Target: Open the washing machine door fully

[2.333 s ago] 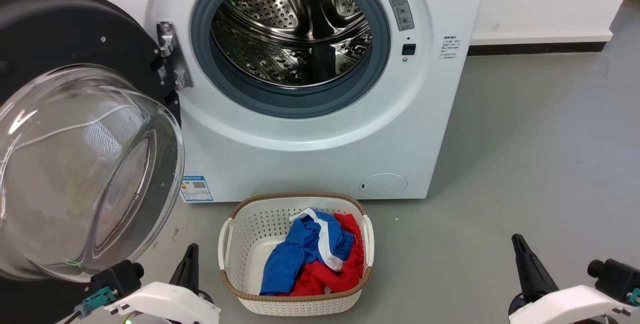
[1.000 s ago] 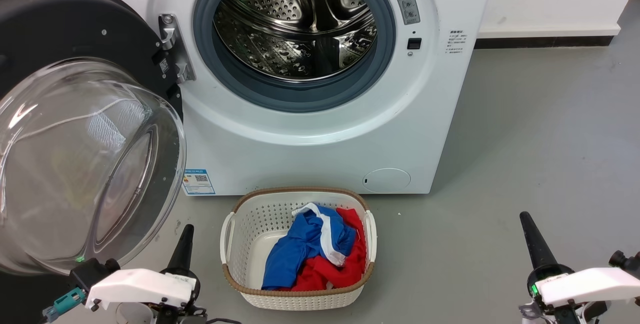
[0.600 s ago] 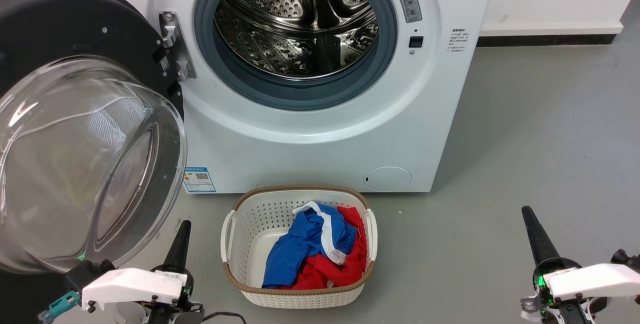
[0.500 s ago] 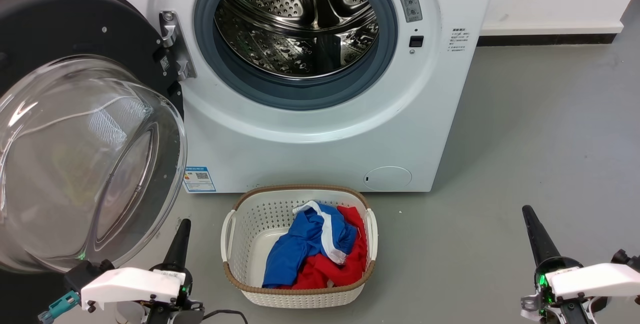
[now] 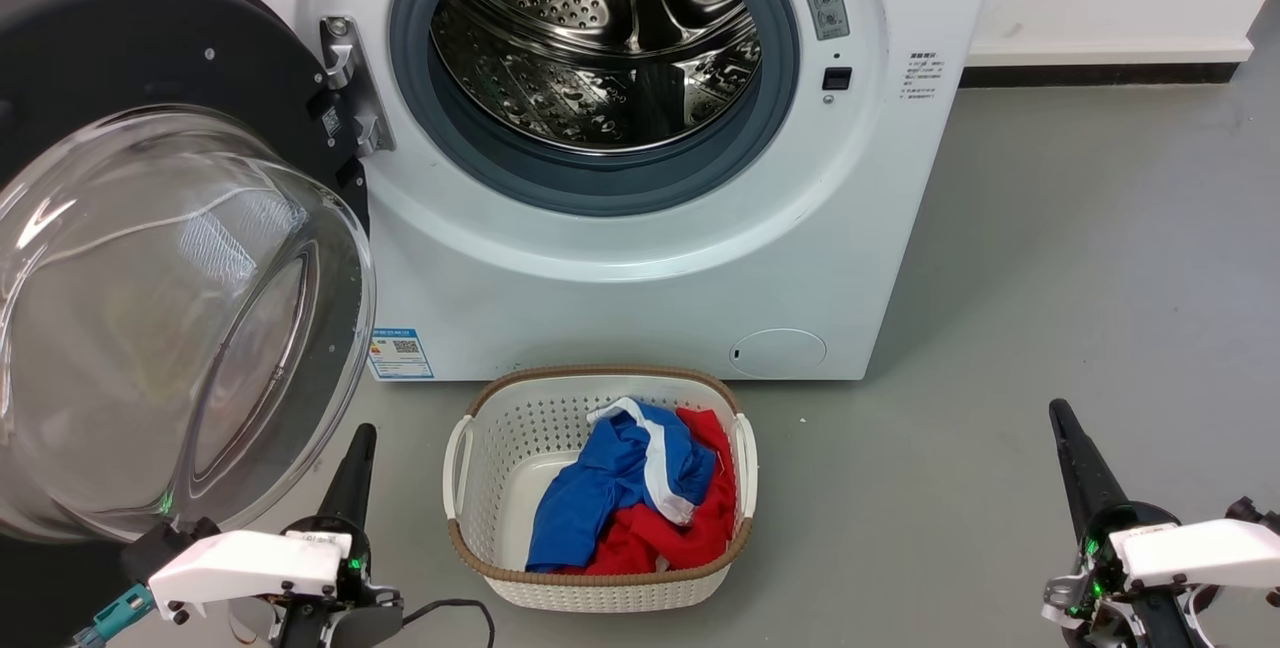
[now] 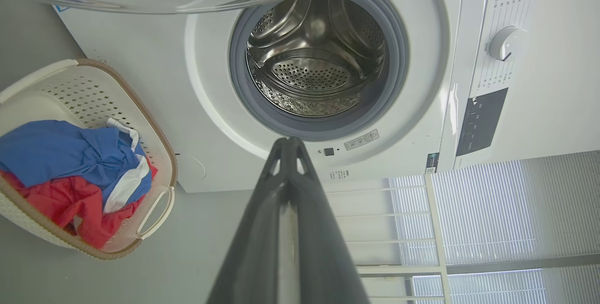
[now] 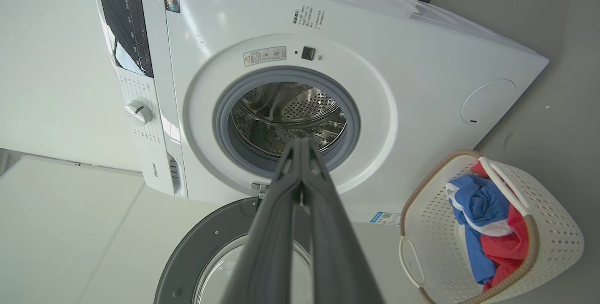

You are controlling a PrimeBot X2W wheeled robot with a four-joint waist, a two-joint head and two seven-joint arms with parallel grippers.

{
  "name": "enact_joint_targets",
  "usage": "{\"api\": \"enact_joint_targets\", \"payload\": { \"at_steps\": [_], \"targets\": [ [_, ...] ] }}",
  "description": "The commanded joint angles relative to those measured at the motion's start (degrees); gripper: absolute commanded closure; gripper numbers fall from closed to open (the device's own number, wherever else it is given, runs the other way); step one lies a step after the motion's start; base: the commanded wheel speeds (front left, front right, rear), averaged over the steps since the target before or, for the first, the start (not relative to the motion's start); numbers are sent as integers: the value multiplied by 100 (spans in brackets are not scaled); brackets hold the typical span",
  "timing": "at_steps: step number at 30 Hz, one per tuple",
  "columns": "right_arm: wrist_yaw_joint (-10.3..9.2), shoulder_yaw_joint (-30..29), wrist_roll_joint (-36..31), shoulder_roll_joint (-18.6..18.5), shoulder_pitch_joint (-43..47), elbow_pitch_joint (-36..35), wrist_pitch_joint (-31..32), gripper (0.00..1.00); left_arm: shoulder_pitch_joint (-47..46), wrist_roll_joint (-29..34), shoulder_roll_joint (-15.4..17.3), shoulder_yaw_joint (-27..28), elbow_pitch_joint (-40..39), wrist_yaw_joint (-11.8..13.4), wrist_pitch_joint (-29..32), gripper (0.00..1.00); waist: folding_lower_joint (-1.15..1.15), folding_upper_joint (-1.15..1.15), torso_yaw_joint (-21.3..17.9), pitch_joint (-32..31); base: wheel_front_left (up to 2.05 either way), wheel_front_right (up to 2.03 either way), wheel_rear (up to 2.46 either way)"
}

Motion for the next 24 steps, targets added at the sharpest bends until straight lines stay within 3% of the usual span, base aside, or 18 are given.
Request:
{"api": "enact_joint_targets", "payload": {
  "at_steps": [1,24],
  "targets": [
    [0,-14,116,4,-140,-13,8,100,-99,-88,-14,59,-37,-71,28,100,0,0,2,3,0,0,0],
    [0,-77,1125,5,-272,101,136,100,-148,-861,-178,353,-27,-268,242,100,0,0,34,67,0,0,0]
  ]
}}
